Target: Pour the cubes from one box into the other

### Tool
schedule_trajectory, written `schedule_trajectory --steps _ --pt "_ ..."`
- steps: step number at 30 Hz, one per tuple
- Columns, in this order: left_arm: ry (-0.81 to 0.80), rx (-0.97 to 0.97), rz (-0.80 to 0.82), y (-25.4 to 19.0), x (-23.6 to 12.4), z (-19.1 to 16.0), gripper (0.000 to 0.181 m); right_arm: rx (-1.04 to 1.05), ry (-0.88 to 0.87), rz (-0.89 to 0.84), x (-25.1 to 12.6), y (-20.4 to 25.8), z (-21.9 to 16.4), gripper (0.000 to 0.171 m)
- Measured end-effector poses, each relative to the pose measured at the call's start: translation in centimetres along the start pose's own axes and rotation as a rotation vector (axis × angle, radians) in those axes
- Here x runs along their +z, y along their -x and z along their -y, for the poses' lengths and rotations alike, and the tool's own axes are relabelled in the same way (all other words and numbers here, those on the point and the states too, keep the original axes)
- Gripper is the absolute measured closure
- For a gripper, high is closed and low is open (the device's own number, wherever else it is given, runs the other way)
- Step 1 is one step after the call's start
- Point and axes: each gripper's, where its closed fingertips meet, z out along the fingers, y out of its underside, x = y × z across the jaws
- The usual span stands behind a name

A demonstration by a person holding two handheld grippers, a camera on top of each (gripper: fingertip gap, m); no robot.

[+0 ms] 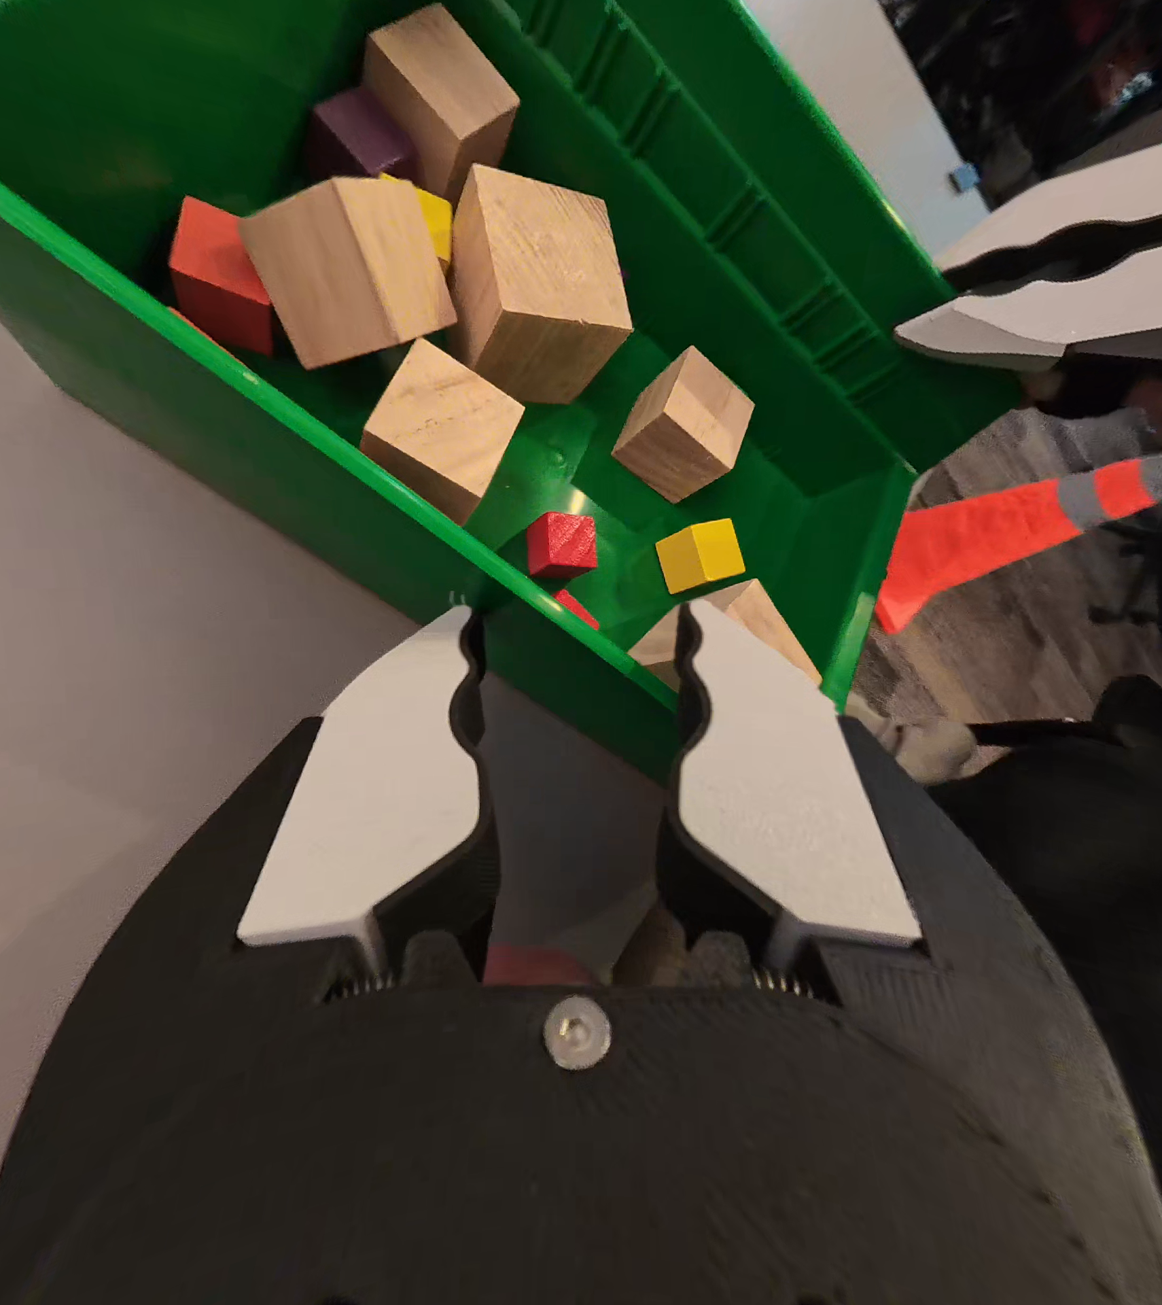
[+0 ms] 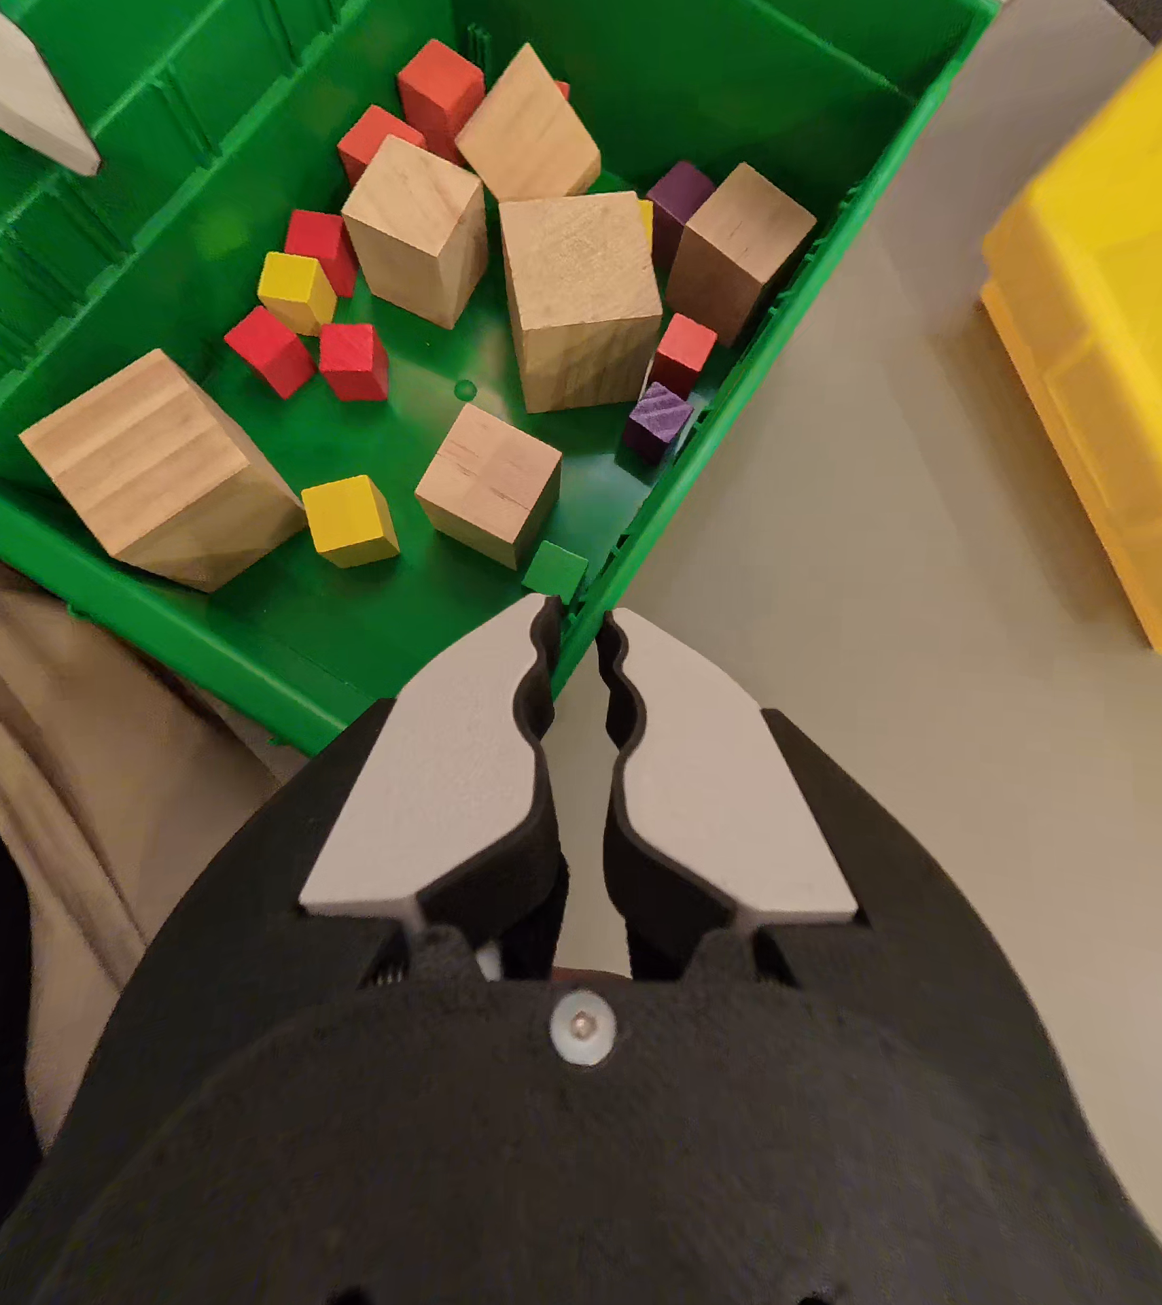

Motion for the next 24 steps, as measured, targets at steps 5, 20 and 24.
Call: schedule_trajectory --steps 5,20,24 --pt "-0.011 0.009 0.131 4.3 -4.0 -0.3 0.149 -0.075 -0.011 0.05 3.3 2.4 4.2 0.165" --pt "-0.014 -0.063 0.443 21.2 -16.7 -0.1 0.166 -0.108 -0.144 0.229 15.1 10.5 18.9 0.16" --pt "-0.019 -0.075 0.502 24.9 -19.2 0.3 0.168 -0.091 -0.158 0.237 17.6 11.6 21.9 0.16"
